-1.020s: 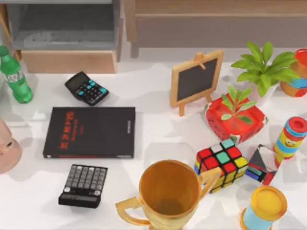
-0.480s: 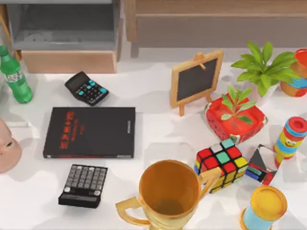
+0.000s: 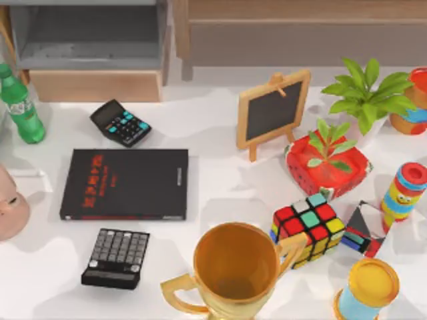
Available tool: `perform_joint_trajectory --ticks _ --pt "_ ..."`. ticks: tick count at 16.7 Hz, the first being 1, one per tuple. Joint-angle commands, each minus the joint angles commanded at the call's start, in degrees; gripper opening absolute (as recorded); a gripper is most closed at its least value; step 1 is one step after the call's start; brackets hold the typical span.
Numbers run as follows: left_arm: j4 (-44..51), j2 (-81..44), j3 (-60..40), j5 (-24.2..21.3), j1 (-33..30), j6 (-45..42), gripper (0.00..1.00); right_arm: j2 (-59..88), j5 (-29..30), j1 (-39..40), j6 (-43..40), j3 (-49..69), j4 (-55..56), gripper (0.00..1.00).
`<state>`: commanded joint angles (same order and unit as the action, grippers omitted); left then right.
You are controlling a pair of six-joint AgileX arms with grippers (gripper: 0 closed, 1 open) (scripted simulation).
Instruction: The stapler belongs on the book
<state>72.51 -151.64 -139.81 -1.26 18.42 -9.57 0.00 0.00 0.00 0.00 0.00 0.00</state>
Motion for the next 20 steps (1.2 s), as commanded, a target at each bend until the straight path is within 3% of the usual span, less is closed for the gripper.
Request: perform_joint_trajectory --ticks 13,20 --pt "0.0 0.0 0.0 0.0 0.0 0.0 0.02 0.0 0.0 0.0 0.0 0.0 0.0 1.00" --pt "0.0 0.0 0.0 0.0 0.0 0.0 0.00 0.0 0.0 0.0 0.0 0.0 0.0 1.00"
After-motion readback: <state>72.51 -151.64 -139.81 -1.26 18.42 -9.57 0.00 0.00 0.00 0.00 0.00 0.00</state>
